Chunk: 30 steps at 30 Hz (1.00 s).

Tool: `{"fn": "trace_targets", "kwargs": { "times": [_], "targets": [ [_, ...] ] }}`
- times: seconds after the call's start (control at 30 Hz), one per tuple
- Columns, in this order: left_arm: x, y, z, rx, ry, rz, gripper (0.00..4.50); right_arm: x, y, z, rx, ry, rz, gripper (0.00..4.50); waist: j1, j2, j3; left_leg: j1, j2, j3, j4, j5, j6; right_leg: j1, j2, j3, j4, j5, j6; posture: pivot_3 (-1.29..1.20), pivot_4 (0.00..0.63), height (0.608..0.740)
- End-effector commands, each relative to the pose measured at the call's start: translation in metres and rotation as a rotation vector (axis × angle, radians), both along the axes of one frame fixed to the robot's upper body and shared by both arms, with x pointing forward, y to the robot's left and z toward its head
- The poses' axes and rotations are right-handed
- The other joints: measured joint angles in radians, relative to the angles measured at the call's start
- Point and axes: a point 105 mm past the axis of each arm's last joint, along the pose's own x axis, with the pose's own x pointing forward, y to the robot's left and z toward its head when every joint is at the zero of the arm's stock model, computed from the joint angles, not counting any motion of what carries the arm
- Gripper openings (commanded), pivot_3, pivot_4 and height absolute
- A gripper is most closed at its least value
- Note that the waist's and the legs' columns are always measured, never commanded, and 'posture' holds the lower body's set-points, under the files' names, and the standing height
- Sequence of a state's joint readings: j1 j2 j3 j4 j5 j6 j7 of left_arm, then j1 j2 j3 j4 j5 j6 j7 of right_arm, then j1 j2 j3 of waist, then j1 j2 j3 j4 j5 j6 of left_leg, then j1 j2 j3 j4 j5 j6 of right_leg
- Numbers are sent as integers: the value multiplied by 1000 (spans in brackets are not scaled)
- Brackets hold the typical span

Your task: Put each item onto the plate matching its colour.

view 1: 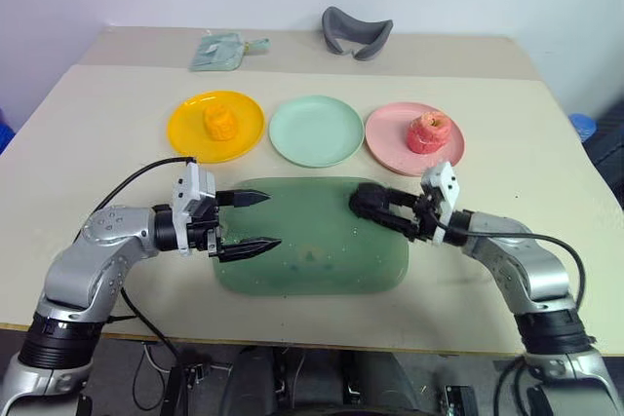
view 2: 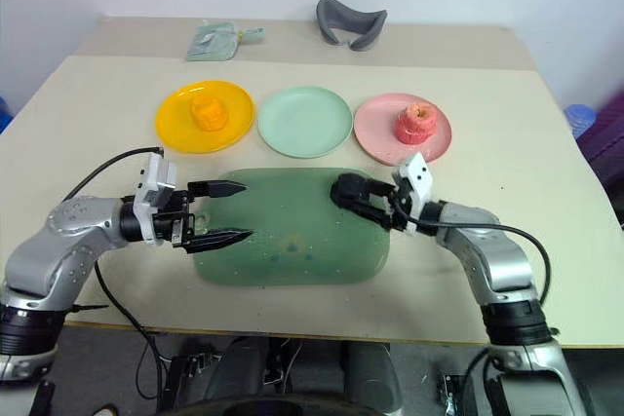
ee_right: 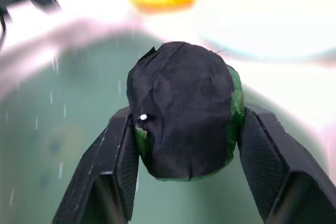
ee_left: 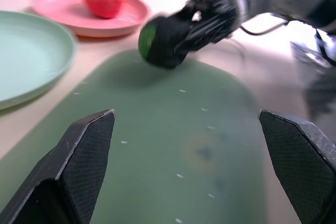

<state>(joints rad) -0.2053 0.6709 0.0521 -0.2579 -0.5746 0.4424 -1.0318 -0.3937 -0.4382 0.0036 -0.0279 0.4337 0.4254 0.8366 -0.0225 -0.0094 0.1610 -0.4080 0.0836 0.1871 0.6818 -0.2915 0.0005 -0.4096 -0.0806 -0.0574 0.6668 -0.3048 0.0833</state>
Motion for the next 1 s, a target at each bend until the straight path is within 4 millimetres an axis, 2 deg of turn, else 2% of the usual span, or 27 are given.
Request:
{"fn": "trace_targets", "kwargs": {
  "times": [0.03, 0.17, 0.3, 0.43, 0.47, 0.57, 0.67, 0.73, 0.9, 1.0],
  "targets": [
    [21, 5, 15, -16, -118, 178, 4500, 29, 24, 34, 21, -163, -52, 2641, 3, 0, 0, 0, 0, 0, 0, 0, 0, 0, 0, 0, 0, 0, 0, 0, 150, 740],
    [40, 6, 17, -32, -159, 362, 4500, 61, 44, 41, 23, -206, -96, 2641, 13, 0, 0, -1, -1, 1, 1, 0, 0, 0, -1, 0, 0, 0, 0, 0, 150, 740],
    [57, 7, 20, -83, -153, 529, 4500, 93, 61, 36, -1, -207, -163, 2641, 7, 0, 0, -1, -1, 2, 1, 0, 0, 1, -1, -1, 0, 0, 0, 0, 150, 740],
    [61, 5, 20, -93, -159, 572, 4500, 110, 66, 28, -36, -194, -218, 2641, -2, 0, 0, -1, 0, 2, 0, 0, 0, 0, -1, -1, 0, 0, 0, 0, 150, 740],
    [61, 4, 19, -95, -162, 580, 4500, 112, 67, 21, -68, -182, -229, 2641, -5, 0, 0, -1, 0, 2, 0, 0, 0, 0, -1, -1, 0, 0, 0, 0, 150, 740],
    [60, -2, 20, -100, -194, 565, 4500, 115, 69, 6, -104, -145, -247, 2641, -10, 0, 0, -1, 0, 3, 0, 0, 0, 0, -1, -1, 0, 0, 0, 0, 150, 740],
    [58, -3, 22, -102, -239, 555, 4500, 116, 69, 7, -104, -164, -255, 3486, -16, 0, 0, -1, 0, 3, 0, 0, 0, 0, -1, -1, 0, 0, 0, 0, 150, 740],
    [56, -1, 21, -86, -285, 542, 4500, 117, 65, 18, -81, -212, -267, 4463, -22, 0, 0, -1, 0, 3, 0, 0, 0, 0, -1, -1, 0, 0, 0, 0, 150, 740],
    [50, 6, 16, -69, -286, 500, 4500, 107, 44, 44, -3, -344, -226, 4463, -21, 0, 0, -1, 0, 2, -1, 0, 0, 0, -1, -1, 0, 0, 0, 0, 150, 740],
    [45, 13, 15, -84, -281, 467, 4500, 81, 10, 55, 14, -426, -209, 4463, -9, 0, 0, -1, 0, 2, -1, 0, 0, 0, -1, -1, 0, 0, 0, 0, 150, 740]
  ]
}}
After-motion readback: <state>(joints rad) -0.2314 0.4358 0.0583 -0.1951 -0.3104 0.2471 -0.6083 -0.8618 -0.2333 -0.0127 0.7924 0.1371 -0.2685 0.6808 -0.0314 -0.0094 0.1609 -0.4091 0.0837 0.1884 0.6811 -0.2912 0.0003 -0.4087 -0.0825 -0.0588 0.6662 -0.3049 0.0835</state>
